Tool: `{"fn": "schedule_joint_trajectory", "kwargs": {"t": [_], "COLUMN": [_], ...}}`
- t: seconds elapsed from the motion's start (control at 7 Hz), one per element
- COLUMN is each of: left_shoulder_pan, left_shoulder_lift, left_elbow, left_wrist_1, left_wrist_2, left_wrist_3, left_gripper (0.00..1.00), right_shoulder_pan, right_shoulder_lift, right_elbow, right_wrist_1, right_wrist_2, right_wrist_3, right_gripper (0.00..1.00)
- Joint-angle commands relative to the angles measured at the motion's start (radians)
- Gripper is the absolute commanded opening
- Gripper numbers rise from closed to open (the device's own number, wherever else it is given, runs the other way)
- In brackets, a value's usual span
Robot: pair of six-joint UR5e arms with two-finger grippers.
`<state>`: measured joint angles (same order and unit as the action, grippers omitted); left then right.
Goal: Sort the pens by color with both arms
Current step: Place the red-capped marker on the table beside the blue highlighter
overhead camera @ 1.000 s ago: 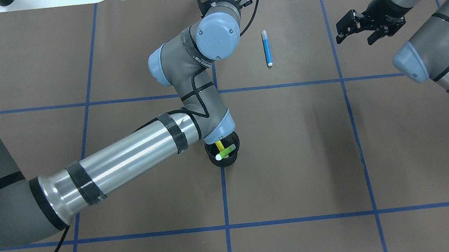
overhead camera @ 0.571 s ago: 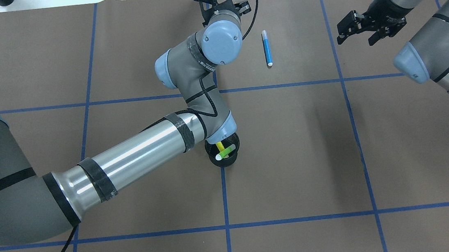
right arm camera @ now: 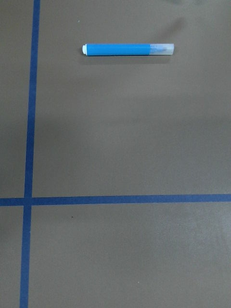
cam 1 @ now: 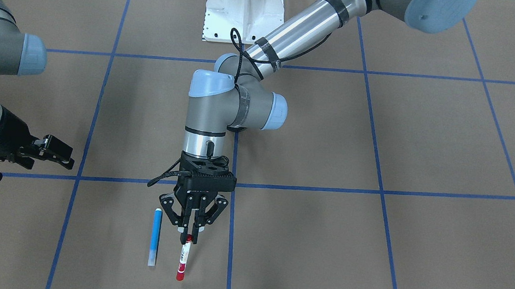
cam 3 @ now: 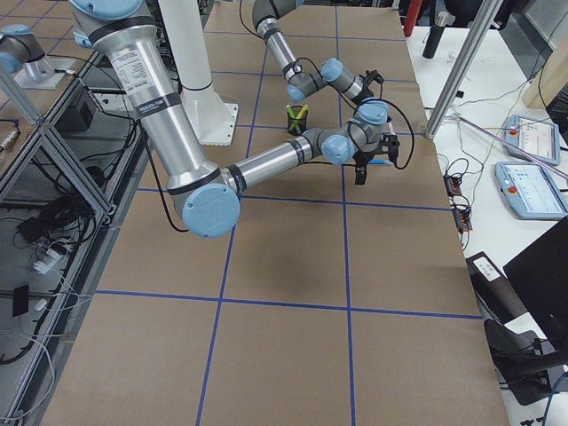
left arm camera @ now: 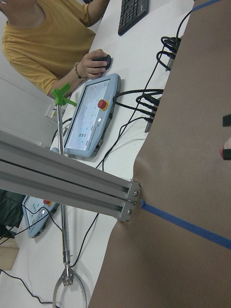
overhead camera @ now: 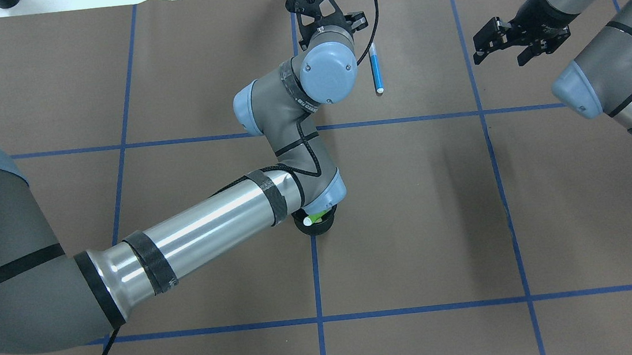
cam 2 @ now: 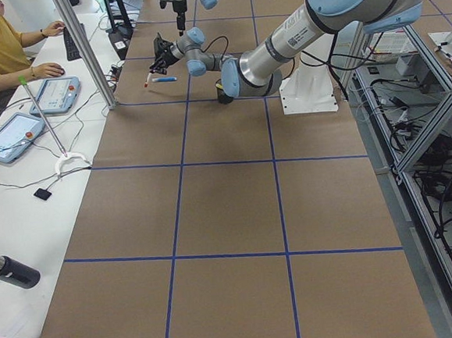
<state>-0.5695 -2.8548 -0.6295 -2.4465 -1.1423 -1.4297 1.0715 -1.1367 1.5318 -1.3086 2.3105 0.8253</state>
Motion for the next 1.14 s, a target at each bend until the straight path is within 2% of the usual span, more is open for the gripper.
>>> {"fn": "schedule_joint_trajectory", "kwargs": {"t": [0.0,0.14,0.29,0.43,0.57,0.86,1.0], "left_shoulder_pan": [0.011,0.011,0.011,0.013,0.011,0.011,0.011], "left_shoulder_lift": [-0.001,-0.001,-0.001,0.0,-0.001,-0.001,0.0], "left_elbow": [0.001,0.001,-0.001,-0.001,-0.003,-0.015,-0.053], "left_wrist_1": [0.0,0.0,0.0,0.0,0.0,0.0,0.004], "left_wrist_2": [0.004,0.004,0.003,0.003,0.001,-0.011,-0.04], "left_wrist_3": [0.0,0.0,0.0,0.0,0.0,0.005,0.02], "left_gripper": [0.12,0.27,0.63,0.92,0.99,0.99,0.99], "right_shoulder_pan": [-0.004,-0.005,-0.005,-0.007,-0.008,-0.013,-0.016], "right_shoulder_lift": [0.0,0.0,0.002,0.002,0.002,0.003,0.005], "right_elbow": [-0.004,-0.004,-0.004,-0.004,-0.004,-0.005,-0.005], "right_wrist_1": [0.0,0.002,0.0,0.0,0.002,0.002,0.002], "right_wrist_2": [-0.005,-0.006,-0.008,-0.008,-0.01,-0.013,-0.013], "right_wrist_3": [0.002,0.002,0.0,0.0,0.0,0.0,0.0], "right_gripper": [1.0,1.0,1.0,1.0,1.0,1.0,1.0]}}
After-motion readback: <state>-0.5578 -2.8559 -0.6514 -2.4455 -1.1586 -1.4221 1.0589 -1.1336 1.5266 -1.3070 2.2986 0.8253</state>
